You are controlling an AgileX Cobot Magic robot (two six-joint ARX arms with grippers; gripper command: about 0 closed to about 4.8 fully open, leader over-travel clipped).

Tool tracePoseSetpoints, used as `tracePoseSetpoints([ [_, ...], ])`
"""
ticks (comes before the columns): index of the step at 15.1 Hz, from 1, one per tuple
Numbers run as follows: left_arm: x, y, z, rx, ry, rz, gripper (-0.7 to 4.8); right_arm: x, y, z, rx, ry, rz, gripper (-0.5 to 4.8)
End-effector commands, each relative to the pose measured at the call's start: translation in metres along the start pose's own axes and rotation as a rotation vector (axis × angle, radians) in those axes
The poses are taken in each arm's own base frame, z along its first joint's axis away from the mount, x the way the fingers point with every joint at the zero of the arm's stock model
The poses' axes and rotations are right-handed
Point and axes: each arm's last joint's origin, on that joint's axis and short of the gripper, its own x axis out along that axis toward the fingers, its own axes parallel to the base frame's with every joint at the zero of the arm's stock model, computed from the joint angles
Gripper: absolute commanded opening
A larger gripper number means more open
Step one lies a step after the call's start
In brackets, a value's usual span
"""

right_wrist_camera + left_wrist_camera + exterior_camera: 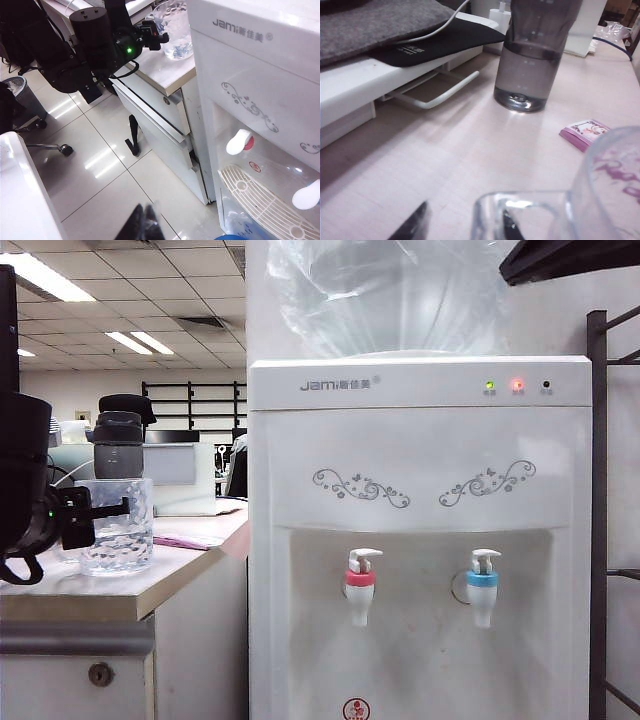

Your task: Pick up the plastic mug from the left desk, go to the hot water outlet of the water dispenser, press the vertical switch to get some water, then put the mug back on the desk.

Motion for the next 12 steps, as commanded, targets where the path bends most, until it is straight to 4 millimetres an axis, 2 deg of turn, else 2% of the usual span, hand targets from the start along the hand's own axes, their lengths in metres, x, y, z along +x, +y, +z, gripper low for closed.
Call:
tracePoseSetpoints([
  [1, 0.0, -0.001, 0.002, -0.003, -0.017, -0.003, 1.87, -0.001, 0.001, 0.002, -0.006, -0.018, 0.007, -0.01],
  [10, -0.011, 0.007, 0.0, 0.012, -0.022, 0.002, 1.87, -0.001, 0.001, 0.002, -0.005, -0.016, 0.006, -0.01],
  [12, -0.02, -0.001, -0.004, 0.018, -0.011, -0.019, 1.87, -0.001, 0.001, 0.002, -0.005, -0.015, 0.006, -0.01],
])
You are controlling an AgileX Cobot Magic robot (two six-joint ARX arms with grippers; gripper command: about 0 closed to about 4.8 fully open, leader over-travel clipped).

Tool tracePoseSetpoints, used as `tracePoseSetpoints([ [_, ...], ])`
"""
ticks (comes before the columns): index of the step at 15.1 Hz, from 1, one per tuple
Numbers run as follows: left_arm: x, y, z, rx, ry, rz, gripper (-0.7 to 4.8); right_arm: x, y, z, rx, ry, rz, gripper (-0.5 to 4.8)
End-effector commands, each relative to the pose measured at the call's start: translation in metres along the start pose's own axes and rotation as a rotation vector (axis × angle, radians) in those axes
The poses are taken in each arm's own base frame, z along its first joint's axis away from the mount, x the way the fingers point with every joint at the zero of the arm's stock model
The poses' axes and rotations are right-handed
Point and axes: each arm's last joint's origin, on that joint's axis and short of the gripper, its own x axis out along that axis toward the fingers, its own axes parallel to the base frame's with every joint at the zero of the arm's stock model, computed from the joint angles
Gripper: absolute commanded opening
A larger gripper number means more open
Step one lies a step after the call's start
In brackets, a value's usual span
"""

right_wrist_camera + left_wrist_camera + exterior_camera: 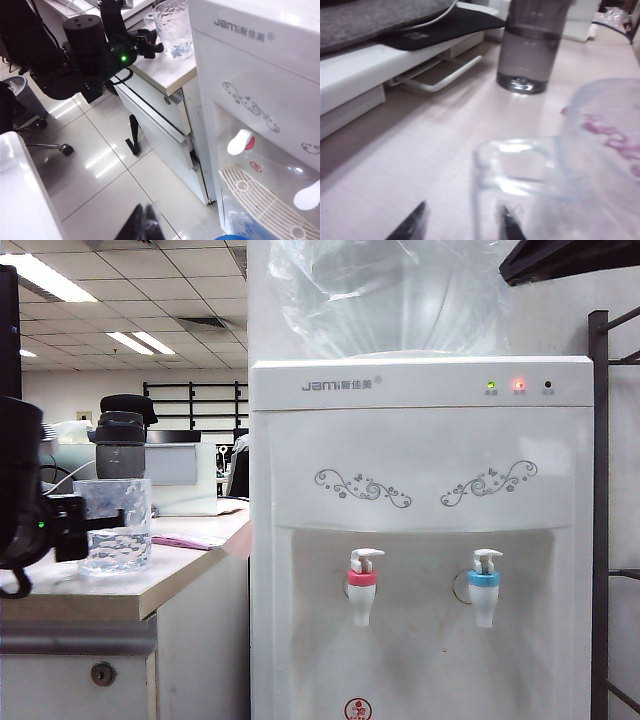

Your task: Pick up the plastic mug from the left desk, go to the hot water outlet of the water dispenser, press the vertical switch to get some water, then put the mug back on the desk.

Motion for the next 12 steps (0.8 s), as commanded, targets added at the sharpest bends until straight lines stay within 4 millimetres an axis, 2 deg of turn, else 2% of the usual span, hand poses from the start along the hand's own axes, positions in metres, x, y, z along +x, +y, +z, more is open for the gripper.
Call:
tracePoseSetpoints([
  [1, -0.006, -0.01, 0.004, -0.019, -0.033, -0.006, 1.87, -0.001, 0.001, 0.002, -0.005, -0.015, 0.006, -0.01],
  [5, -0.01, -0.008, 0.004, -0.016, -0.031, -0.003, 1.87, -0.001, 0.001, 0.002, -0.005, -0.015, 0.006, -0.01],
  [8, -0.03, 0.002, 0.01, -0.008, -0.019, -0.007, 1.87, -0.001, 0.001, 0.002, -0.004, -0.015, 0.005, -0.01],
  [9, -0.063, 0.001, 0.016, -0.002, -0.014, -0.066, 1.87, -0.001, 0.001, 0.002, -0.005, -0.015, 0.006, -0.01],
  [12, -0.085, 0.012, 0.036, -0.014, -0.067, -0.097, 1.87, -0.001, 0.001, 0.002, -0.004, -0.015, 0.005, -0.01],
])
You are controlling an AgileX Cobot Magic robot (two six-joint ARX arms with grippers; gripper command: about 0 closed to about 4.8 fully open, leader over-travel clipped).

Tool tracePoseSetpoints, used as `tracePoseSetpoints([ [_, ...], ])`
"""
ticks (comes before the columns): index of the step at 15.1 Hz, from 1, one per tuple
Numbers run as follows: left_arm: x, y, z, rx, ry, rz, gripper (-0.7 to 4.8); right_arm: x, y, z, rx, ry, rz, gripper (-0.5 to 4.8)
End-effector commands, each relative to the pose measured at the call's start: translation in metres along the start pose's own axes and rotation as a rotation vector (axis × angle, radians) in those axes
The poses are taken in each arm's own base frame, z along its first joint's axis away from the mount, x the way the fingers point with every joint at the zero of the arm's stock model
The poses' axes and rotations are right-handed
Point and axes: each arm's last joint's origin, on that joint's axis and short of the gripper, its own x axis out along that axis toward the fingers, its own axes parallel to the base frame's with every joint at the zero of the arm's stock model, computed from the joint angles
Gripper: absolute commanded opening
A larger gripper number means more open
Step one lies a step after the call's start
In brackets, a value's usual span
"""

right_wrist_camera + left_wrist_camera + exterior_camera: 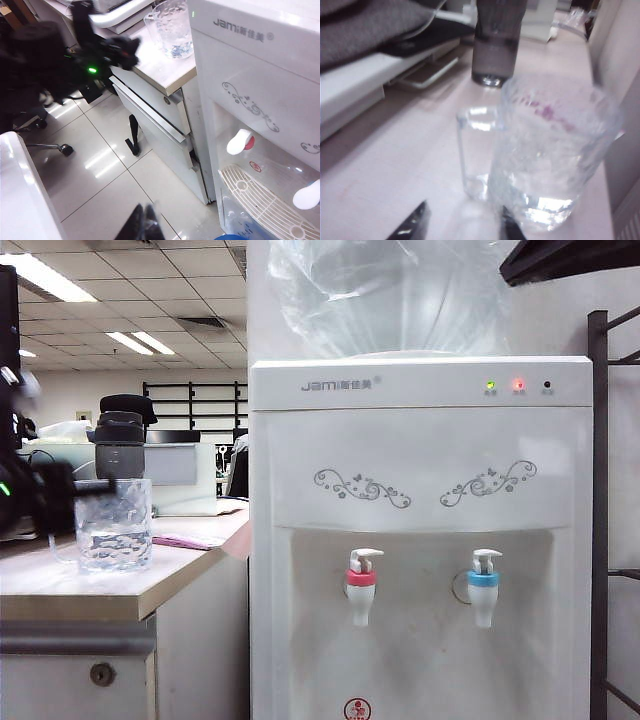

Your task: Pick up the plastic mug from the left desk, go to the hot water outlet of the water dispenser, press the vertical switch to get some water, then put the mug back on the desk.

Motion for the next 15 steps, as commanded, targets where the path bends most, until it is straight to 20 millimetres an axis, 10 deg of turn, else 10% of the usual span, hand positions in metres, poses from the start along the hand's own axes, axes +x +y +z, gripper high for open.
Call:
tracePoseSetpoints([
  [1, -0.017, 0.009, 0.023, 0.012, -0.091, -0.021, 1.87, -0.001, 0.001, 0.002, -0.005, -0.015, 0.007, -0.01],
  [15, -0.084, 0.048, 0.104, -0.058, -0.366, -0.111, 1.87, -0.001, 0.001, 0.002, -0.005, -0.015, 0.006, -0.01],
])
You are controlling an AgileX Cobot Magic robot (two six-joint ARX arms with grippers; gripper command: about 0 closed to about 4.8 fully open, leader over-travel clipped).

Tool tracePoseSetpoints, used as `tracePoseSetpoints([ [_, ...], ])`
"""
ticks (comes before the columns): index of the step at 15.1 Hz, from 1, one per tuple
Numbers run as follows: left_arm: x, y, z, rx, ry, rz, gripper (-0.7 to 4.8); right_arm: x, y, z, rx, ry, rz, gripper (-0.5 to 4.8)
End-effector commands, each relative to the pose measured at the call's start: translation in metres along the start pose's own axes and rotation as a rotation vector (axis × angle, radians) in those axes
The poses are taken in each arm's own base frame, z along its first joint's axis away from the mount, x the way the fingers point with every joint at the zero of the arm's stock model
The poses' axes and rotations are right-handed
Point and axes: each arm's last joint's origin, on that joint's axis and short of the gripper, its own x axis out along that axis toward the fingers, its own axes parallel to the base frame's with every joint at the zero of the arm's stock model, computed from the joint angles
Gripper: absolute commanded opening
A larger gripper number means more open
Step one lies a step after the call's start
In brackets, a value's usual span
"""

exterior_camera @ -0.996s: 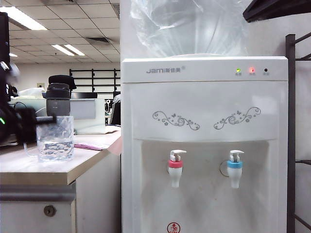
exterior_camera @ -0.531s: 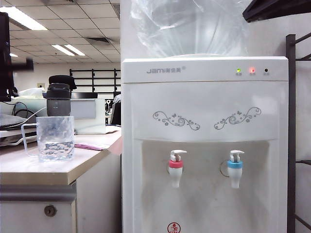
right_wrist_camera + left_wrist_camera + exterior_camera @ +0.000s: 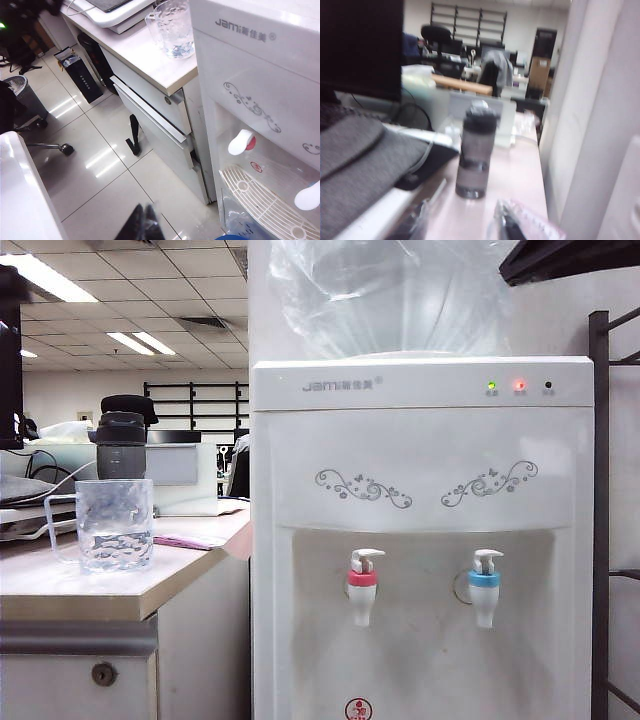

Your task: Pick up the plastic mug from the left desk, go to the hot water outlet of the water dispenser, press the vertical switch to get some water, then put the mug back on the desk.

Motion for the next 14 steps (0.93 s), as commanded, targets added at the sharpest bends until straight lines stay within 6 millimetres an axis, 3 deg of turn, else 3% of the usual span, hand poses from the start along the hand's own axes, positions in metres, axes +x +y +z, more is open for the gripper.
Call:
tracePoseSetpoints([
  [1, -0.009, 0.011, 0.013, -0.027, -0.065, 0.028, 1.87, -0.002, 0.001, 0.002, -0.006, -0.021, 0.004, -0.01],
  [4, -0.015, 0.049, 0.019, 0.012, -0.167, 0.211, 1.87, -0.026, -0.003, -0.006, -0.008, -0.142, -0.067, -0.01],
  [6, -0.029, 0.071, 0.017, 0.038, -0.231, 0.382, 1.87, -0.047, -0.009, -0.017, -0.005, -0.263, -0.192, -0.01],
  [8, -0.037, 0.079, 0.02, 0.037, -0.24, 0.547, 1.85, -0.058, -0.017, -0.029, 0.017, -0.339, -0.337, -0.01],
  [10, -0.04, 0.08, 0.021, 0.028, -0.247, 0.587, 1.85, -0.06, -0.023, -0.042, 0.031, -0.372, -0.418, -0.01],
  [11, -0.056, 0.08, 0.029, 0.007, -0.3, 0.575, 1.84, -0.052, -0.037, -0.083, 0.096, -0.346, -0.527, -0.01],
  [12, -0.058, 0.08, 0.031, 0.002, -0.314, 0.572, 1.84, -0.049, -0.041, -0.088, 0.105, -0.334, -0.532, -0.01],
  [14, -0.053, 0.077, 0.013, 0.065, -0.128, 0.4, 1.84, -0.029, -0.057, -0.117, 0.174, -0.237, -0.533, -0.01],
])
